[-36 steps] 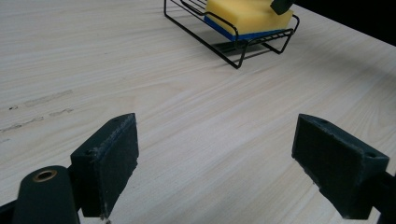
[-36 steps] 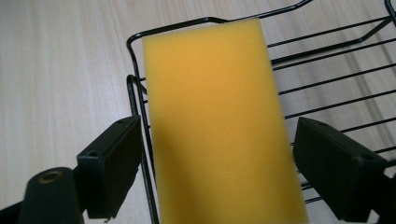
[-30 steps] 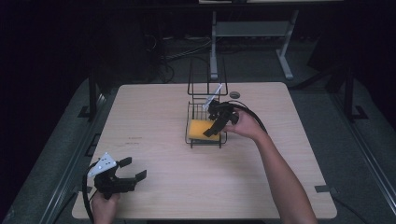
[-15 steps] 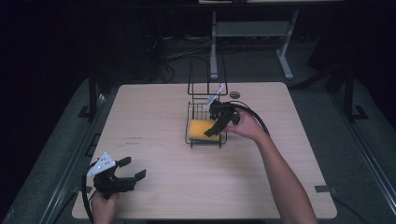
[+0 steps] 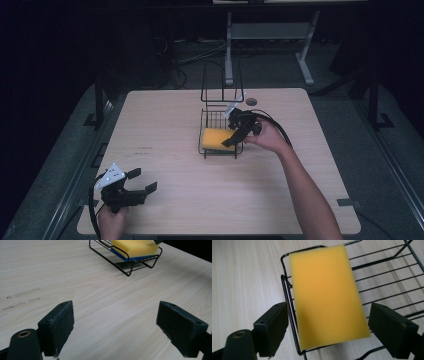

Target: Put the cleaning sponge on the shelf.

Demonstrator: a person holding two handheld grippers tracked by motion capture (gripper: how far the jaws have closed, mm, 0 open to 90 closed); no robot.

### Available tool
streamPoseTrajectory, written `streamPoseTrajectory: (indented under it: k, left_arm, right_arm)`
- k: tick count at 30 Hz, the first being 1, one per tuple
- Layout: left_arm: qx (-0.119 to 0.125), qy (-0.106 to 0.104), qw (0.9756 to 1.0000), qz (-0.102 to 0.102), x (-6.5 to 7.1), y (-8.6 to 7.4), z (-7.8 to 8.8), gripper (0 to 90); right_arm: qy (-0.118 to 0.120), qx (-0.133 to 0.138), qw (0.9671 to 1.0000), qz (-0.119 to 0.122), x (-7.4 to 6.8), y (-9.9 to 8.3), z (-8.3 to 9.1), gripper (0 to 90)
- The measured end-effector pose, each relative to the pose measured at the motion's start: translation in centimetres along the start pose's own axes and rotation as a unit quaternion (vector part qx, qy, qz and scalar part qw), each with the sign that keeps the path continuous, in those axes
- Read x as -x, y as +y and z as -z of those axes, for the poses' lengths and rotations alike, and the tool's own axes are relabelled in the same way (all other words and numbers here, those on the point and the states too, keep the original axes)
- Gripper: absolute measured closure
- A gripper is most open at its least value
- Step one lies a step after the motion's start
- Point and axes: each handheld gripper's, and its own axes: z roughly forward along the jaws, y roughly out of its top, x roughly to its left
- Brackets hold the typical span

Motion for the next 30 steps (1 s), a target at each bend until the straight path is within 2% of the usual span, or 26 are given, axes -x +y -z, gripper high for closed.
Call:
streamPoseTrajectory:
  k: [2, 3, 16, 30]
  left_arm:
    - [0.0, -0.001, 1.0, 0.0, 0.0, 0.0, 0.0, 14.0]
    - [0.0, 0.0, 1.0, 0.001, 0.0, 0.0, 0.0, 14.1]
    - [-0.002, 0.0, 1.0, -0.001, 0.0, 0.1, -0.2, 14.1]
    - [-0.003, -0.001, 1.0, -0.002, 0.1, 0.2, -0.4, 14.0]
  right_arm:
    - [-0.007, 0.012, 0.9999, 0.003, -0.1, -0.3, 0.1, 16.1]
    - [-0.003, 0.015, 0.9999, -0.005, 0.0, -0.7, 0.2, 16.1]
    - [-0.01, 0.023, 0.9996, -0.012, -0.5, -2.4, 1.1, 16.1]
    - [-0.018, 0.013, 0.9994, -0.025, -0.6, -4.2, 2.5, 16.1]
